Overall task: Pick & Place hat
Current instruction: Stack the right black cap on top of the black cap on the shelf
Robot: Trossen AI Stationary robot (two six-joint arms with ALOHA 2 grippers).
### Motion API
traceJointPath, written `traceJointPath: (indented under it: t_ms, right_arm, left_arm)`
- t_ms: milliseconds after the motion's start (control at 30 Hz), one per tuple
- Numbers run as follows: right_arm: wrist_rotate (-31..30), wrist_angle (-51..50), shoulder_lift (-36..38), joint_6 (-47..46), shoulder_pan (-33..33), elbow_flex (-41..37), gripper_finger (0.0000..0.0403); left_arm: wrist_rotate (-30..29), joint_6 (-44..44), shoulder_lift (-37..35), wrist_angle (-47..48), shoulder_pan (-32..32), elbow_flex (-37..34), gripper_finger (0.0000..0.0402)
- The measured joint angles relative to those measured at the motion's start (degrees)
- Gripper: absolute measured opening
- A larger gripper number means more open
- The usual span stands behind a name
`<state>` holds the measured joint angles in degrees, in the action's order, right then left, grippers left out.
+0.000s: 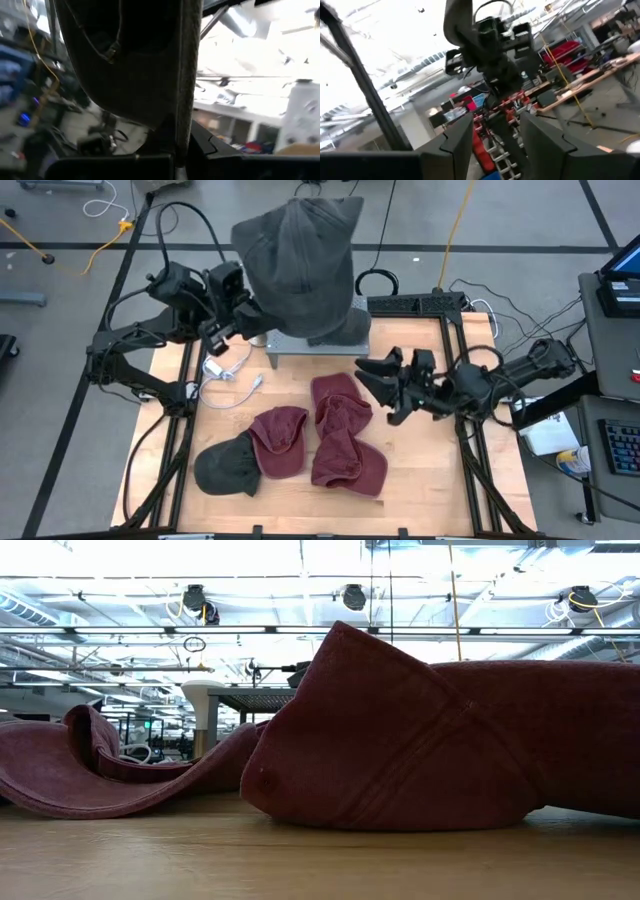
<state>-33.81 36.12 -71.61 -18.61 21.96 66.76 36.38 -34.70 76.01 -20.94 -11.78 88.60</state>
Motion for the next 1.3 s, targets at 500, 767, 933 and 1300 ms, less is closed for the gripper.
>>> traceJointPath:
  t_ms: [500,767,933,1300]
  right_arm:
    - [18.6,4.4,0.0,-3.3,-10.6,0.0,0.0157]
    - [31.9,6.9,0.0,-7.5,-17.5,0.0,0.0157]
    - [38.4,8.8,0.0,-8.0,-19.1,0.0,0.0157]
    - [41.5,9.4,0.0,-10.8,-19.0,0.0,0.0129]
  left_arm:
    - [-21.5,40.4,0.8,8.2,11.0,0.0,0.0008]
    - [-28.8,41.9,4.4,8.7,14.9,0.1,0.0008]
    - [-32.5,40.6,7.0,7.4,15.7,0.0,0.0008]
    - [-35.4,38.7,9.2,6.2,16.2,0.0,0.0008]
